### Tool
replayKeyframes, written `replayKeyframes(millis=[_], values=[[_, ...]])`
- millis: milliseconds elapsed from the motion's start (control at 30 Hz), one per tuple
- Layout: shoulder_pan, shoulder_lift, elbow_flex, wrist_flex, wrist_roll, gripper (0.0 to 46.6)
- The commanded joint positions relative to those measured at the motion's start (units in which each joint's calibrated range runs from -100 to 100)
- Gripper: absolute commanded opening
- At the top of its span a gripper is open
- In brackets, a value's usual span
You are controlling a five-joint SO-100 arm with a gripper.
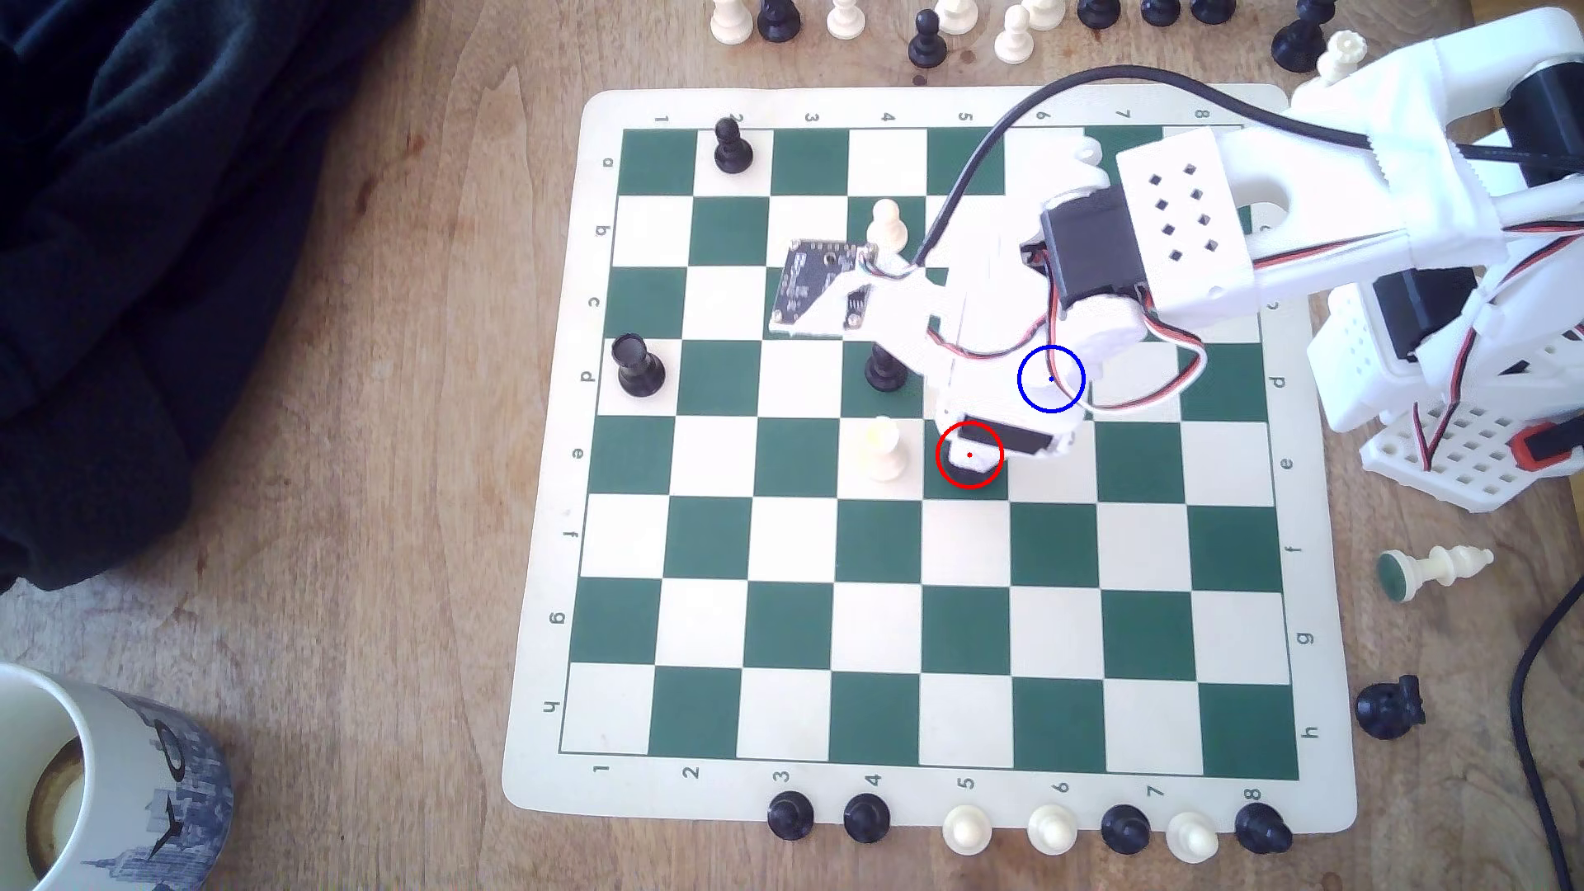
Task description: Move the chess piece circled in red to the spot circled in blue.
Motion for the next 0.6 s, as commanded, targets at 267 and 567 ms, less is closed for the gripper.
replayKeyframes(millis=[267, 567], values=[[-1.2, -11.8, -1.8, 4.6, -0.2, 0.2], [1.8, -18.0, 5.0, 6.5, 0.7, 0.2]])
